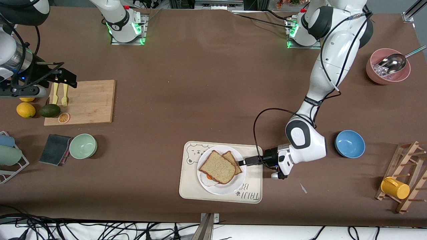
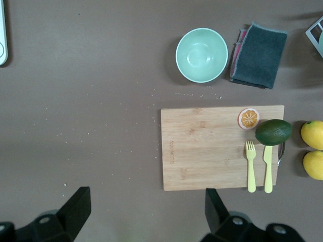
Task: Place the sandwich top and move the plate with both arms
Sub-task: 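Open the left gripper to release the plate rim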
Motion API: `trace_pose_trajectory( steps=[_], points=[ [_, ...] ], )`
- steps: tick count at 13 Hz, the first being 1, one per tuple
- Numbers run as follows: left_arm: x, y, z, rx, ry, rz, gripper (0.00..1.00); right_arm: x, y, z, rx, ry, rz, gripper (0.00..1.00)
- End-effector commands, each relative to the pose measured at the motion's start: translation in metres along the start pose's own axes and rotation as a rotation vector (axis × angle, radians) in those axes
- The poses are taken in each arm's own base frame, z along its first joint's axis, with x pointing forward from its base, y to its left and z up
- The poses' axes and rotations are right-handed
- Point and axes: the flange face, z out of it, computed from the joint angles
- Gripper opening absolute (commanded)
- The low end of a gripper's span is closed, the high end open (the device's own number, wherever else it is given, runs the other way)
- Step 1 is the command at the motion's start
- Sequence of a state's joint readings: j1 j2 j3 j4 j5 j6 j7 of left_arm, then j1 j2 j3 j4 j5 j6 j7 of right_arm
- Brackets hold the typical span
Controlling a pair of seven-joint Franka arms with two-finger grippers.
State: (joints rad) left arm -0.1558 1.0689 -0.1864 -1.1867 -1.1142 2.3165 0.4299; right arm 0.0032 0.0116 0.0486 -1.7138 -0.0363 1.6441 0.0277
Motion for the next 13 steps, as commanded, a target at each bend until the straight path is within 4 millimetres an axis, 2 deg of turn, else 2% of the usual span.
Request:
trace_pose_trajectory(
  steps=[1,7,11,13],
  points=[
    [-0.004,0.015,-0.028,0.069,-0.033,0.058,1.00,0.000,0.001,-0.003,0.009,-0.002,-0.007,1.00],
    [-0.008,0.082,-0.076,0.359,-0.116,0.168,1.00,0.000,0.001,-0.002,0.009,-0.003,-0.007,1.00],
    [-0.020,0.148,-0.133,0.611,-0.228,0.348,1.00,0.000,0.001,-0.002,0.009,-0.005,-0.006,1.00],
    [-0.030,0.172,-0.159,0.716,-0.282,0.365,1.00,0.000,0.001,-0.002,0.009,-0.005,-0.007,1.00]
  ],
)
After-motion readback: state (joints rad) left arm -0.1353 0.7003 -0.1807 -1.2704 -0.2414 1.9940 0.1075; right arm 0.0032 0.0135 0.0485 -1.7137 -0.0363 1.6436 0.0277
